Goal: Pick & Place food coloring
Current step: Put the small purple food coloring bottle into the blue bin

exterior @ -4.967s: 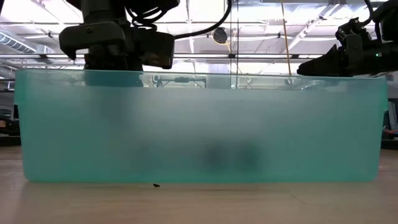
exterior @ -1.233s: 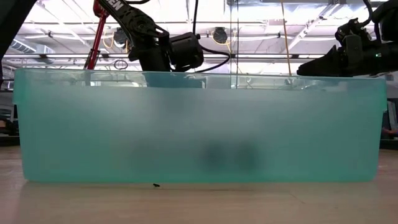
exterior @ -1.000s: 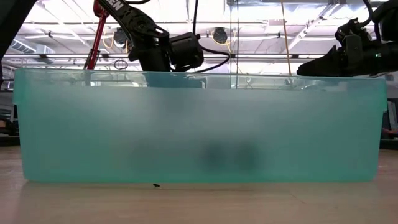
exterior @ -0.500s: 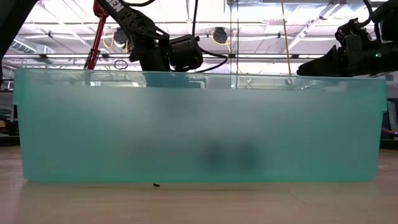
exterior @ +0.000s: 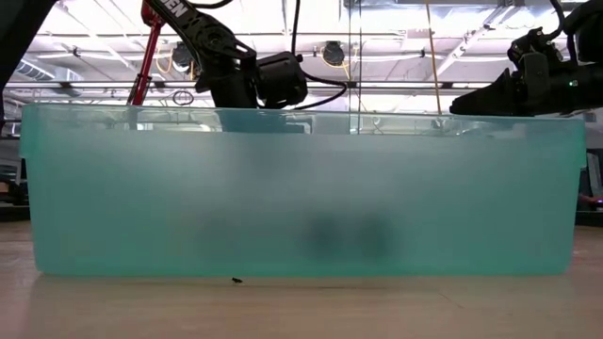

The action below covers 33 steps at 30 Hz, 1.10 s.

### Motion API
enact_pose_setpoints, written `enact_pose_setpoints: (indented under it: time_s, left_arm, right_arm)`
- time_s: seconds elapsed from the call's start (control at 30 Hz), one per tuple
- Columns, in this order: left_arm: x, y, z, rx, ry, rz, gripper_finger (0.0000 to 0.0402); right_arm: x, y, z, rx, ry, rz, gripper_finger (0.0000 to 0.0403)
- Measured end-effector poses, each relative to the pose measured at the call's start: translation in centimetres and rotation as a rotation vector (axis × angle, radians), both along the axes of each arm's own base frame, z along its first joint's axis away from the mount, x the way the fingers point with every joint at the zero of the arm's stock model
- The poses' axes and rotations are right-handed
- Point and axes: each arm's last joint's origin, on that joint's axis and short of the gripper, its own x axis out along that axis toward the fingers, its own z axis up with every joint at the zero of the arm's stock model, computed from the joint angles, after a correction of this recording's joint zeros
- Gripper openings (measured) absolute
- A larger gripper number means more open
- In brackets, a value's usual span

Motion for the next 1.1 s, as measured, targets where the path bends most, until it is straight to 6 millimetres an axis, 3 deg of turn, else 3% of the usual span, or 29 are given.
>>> enact_pose_setpoints:
  time_s: [0.33,0.7,1.1]
  left_arm:
    - [-0.26,0.60,0.03,0.141,0.061,-0.022,0.0207]
    - [0.19,0.32,0.15,0.107,0.020,-0.109,0.0207]
    - [0.22,0.86,0.21,0.066,-0.015,-0.066,0.0207]
  right_arm:
    - [0.00,0.00,0.00,0.000,0.000,0.000,0.0141]
    - [0.00,0.00,0.00,0.000,0.000,0.000,0.0141]
    - [0.00,0.00,0.00,0.000,0.000,0.000,0.0141]
